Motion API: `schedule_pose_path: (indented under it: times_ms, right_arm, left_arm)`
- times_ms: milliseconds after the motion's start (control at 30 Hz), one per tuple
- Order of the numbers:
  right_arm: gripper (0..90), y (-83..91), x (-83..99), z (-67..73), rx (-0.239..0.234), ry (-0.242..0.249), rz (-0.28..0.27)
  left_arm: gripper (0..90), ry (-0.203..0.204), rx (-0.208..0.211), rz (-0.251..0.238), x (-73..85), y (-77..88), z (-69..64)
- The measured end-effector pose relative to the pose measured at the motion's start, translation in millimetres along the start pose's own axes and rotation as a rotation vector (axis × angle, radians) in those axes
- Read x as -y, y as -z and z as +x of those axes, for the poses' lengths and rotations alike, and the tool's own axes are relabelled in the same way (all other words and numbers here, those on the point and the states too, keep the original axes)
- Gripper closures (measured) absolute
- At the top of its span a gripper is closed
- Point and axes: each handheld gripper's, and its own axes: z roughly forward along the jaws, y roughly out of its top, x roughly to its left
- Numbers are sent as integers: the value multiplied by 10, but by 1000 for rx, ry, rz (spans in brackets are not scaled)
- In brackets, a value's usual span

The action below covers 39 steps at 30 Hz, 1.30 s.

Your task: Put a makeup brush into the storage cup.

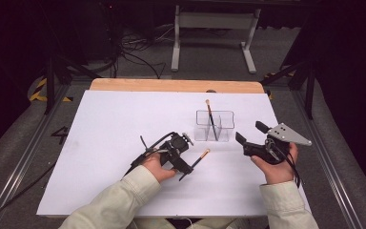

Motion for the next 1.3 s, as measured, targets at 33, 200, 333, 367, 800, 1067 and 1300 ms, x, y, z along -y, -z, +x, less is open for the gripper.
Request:
schedule_pose_path:
  times_ms: [33, 200, 333, 367, 800, 1067, 1300]
  right_arm:
    - [160, 0, 0, 0, 0, 0, 0]
    - [183, 17, -8, -8, 5, -4, -5]
    - [188, 20, -10, -14, 3, -7, -7]
    - [189, 21, -10, -15, 1, -7, -6]
    - [190, 9, -7, -12, -15, -6, 1]
    - [188, 10, -6, -15, -15, -4, 2]
    - [188, 1, -2, -9, -13, -5, 7]
  left_arm:
    - [222, 0, 0, 0, 0, 0, 0]
    - [277, -1, -4, 17, -57, -61, -40]
    - [316, -7, 3, 32, -78, -97, -63]
    - [330, -13, 0, 38, -86, -110, -81]
    - [527, -14, -39, 49, -119, -106, -122]
    - [627, -28, -63, 68, -139, -113, -163]
    - [664, -40, -110, 94, -175, -133, -215]
